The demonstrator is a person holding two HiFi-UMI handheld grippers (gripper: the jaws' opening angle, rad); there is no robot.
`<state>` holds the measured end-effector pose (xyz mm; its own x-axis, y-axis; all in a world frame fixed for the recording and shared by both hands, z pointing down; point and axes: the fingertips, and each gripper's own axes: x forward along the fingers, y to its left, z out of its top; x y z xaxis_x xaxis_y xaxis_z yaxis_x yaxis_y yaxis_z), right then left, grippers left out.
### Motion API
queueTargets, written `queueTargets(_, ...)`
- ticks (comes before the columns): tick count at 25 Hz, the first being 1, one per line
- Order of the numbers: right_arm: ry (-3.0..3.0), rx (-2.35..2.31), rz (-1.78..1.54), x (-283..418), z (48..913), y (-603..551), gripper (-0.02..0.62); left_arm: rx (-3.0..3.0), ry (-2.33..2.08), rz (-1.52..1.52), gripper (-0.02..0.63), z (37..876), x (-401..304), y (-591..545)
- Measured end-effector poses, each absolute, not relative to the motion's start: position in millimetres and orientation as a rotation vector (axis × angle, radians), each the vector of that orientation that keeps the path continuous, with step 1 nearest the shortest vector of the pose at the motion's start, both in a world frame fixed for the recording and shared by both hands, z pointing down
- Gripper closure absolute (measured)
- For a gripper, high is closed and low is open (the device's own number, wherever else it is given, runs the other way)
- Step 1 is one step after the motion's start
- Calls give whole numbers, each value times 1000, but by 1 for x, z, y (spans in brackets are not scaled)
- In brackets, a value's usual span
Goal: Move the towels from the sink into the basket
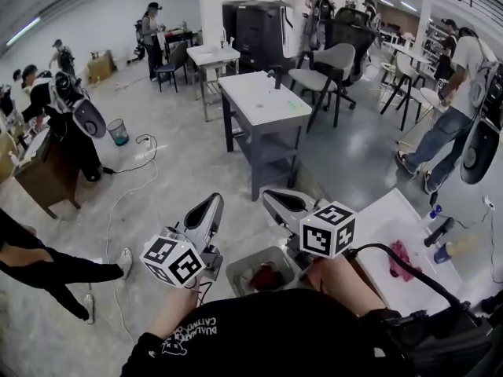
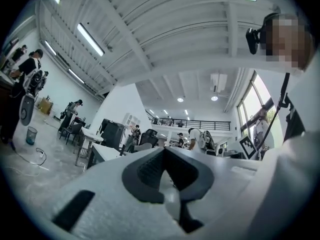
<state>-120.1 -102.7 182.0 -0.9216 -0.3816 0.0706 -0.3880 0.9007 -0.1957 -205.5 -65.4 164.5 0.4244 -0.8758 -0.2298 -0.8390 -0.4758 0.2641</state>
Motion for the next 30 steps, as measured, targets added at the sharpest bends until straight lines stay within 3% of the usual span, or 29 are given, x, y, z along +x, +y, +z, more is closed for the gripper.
queueTargets(20, -3038, 850, 382, -7, 191, -70, 591, 2815, -1277, -425, 601, 159, -80, -34)
queueTargets(30, -2936, 1123, 266, 134, 185, -75, 591, 2871, -941, -480, 601, 153, 64, -59)
